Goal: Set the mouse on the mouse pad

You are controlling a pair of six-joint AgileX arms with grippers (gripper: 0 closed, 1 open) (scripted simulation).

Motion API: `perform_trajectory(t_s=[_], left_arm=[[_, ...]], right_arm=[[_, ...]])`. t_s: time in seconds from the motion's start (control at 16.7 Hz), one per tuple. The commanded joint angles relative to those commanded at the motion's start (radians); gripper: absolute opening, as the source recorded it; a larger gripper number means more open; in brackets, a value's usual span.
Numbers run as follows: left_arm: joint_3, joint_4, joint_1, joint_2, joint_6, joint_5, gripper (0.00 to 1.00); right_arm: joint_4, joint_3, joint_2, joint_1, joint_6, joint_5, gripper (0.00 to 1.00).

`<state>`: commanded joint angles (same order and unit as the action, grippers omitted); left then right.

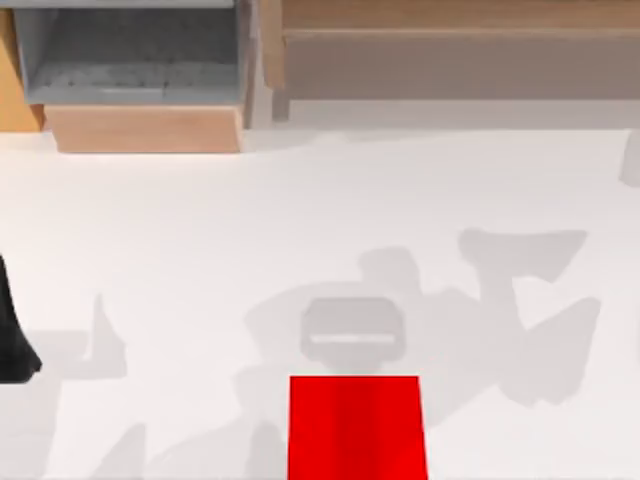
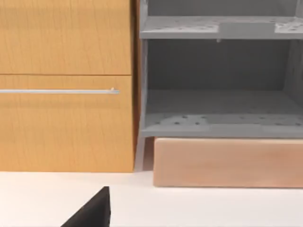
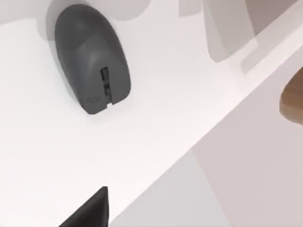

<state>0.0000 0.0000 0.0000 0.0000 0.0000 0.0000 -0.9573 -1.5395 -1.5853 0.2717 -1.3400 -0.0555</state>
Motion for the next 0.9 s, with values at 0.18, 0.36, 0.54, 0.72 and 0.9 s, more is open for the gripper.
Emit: perform_trajectory(t_s=[0.18,0.36,0.54,0.72,0.9], left_arm=[[0.0,0.0,0.0,0.0,0.0,0.0,1.0],[0.0,0.0,0.0,0.0,0.0,0.0,1.0],[0.0,0.0,0.0,0.0,0.0,0.0,1.0],[0.0,0.0,0.0,0.0,0.0,0.0,1.0],[0.0,0.0,0.0,0.0,0.0,0.0,1.0]], right_arm=[[-0.149,-0.191,-0.271,0.019,-0.136,0.008,1.0],[-0.26,-0.346,-0.49,0.027,-0.232,0.021,1.0],[-0.329,-0.471,-0.645,0.027,-0.296,0.035,1.0],[-0.363,-0.534,-0.726,0.023,-0.321,0.045,1.0],[-0.367,-0.54,-0.737,0.022,-0.321,0.047,1.0]])
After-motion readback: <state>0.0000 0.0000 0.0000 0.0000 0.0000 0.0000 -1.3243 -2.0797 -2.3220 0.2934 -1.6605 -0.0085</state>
